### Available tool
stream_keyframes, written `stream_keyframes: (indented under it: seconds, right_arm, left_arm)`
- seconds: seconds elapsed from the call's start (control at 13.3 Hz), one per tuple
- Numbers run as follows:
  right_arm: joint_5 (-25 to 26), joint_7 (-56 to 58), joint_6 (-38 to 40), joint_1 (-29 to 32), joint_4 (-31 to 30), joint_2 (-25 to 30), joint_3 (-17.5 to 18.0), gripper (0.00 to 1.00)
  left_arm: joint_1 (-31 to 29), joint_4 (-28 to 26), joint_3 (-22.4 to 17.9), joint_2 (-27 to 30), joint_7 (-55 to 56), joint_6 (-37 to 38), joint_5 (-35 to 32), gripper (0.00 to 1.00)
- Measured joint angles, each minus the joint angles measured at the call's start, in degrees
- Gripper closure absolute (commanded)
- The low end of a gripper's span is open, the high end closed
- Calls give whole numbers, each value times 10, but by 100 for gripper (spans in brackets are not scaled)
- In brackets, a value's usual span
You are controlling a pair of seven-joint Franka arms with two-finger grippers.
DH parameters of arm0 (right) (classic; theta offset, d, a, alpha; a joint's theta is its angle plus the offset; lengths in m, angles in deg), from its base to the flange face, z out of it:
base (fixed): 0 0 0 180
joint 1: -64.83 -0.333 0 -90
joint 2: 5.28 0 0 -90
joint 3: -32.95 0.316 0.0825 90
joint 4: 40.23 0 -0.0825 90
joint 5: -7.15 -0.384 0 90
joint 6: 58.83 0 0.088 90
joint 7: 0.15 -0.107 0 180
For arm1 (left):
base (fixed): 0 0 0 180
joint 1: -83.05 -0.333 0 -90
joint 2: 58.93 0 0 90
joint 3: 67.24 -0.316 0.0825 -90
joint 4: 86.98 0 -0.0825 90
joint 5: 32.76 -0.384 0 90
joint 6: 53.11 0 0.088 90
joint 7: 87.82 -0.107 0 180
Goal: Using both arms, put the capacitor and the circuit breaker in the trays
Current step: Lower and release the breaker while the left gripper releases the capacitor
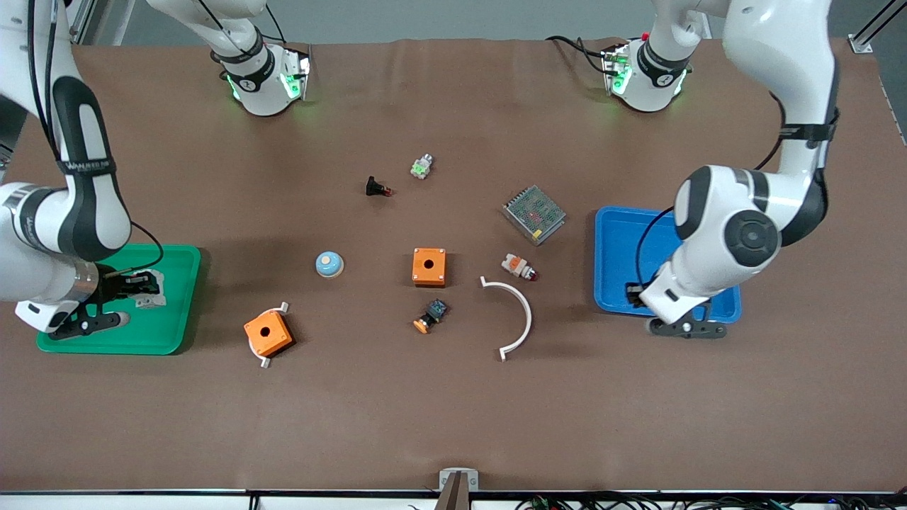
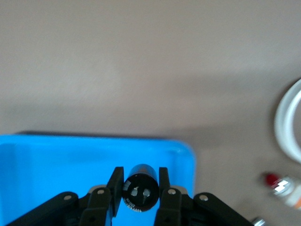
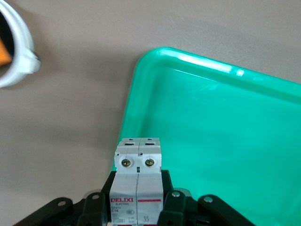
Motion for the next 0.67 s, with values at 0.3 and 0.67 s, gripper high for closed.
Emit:
stream_keyframes:
  seconds: [0.3, 0.67]
  right_arm:
    - [0, 128, -67, 38, 0, -53, 0, 90]
    - [0, 172, -90, 43, 1, -77, 1, 0]
  left_arm:
    - [-31, -78, 1, 27, -45, -3, 0, 99]
    - [-30, -133, 8, 3, -45, -69, 0, 92]
